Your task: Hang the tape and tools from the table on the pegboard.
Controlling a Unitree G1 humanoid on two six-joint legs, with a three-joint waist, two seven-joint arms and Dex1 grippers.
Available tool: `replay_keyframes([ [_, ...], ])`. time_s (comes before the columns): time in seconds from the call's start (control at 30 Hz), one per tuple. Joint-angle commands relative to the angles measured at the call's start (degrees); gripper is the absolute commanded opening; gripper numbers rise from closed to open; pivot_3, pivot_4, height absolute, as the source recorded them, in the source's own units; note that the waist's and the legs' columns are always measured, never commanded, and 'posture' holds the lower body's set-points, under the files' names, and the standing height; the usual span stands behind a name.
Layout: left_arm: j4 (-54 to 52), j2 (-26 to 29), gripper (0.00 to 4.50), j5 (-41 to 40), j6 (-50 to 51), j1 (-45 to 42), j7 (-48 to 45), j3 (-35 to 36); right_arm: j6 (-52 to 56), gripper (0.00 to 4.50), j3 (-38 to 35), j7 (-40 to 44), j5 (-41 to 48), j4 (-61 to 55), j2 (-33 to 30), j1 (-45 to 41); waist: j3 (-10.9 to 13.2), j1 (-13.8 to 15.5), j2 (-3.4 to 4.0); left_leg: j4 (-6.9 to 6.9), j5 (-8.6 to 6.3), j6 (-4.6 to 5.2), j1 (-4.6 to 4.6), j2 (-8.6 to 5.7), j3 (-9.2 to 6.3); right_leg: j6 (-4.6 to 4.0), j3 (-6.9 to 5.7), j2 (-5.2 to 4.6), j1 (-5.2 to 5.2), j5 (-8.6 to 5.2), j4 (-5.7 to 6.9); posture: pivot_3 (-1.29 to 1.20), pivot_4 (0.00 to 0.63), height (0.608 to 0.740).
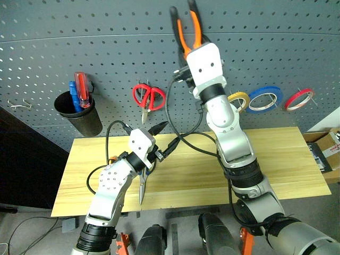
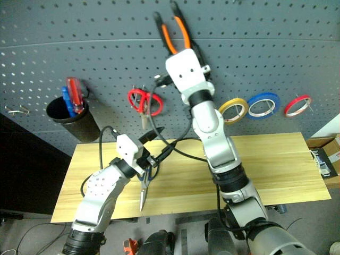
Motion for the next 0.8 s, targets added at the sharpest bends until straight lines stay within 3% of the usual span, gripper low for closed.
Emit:
replay_keyframes([
  [0.03,-0.68,-0.32,3.10,0.57,-1.65,0.18,1.46,1.09,0.91,2.63,-0.48,0.70,0.73,-2.69,0.95,0.17,-0.21,0.08,0.00,0.00,0.00,0.00,0.00,-0.04,0.01,0.00,0.00,0.00,0.01,0.00,-0.01,-0.02,0.204,0.740],
  [0.53,0.31,-0.41,3.10,0.57,-0.93,-0.69,3.14,0.85,-4.40,2.62,-1.71,-1.29,0.44,0.20,-0.25,6.58,-0.45,0.06,0.01,0.09,0.00,0.00,0.02,-0.04,0.01,-0.01,0.02,0.00,0.03,0.01,0.04,-0.02,0.212,0.740],
  [0.8,0.34,-0.58,3.10,0.74,0.39,-1.00,4.11,0.44,2.42,2.62,-4.37,-0.41,4.29,0.48,2.21,10.24,-0.45,0.15,0.00,0.09,0.00,0.00,0.02,-0.05,0.00,-0.01,0.02,0.00,0.05,0.01,0.04,-0.02,0.212,0.740],
])
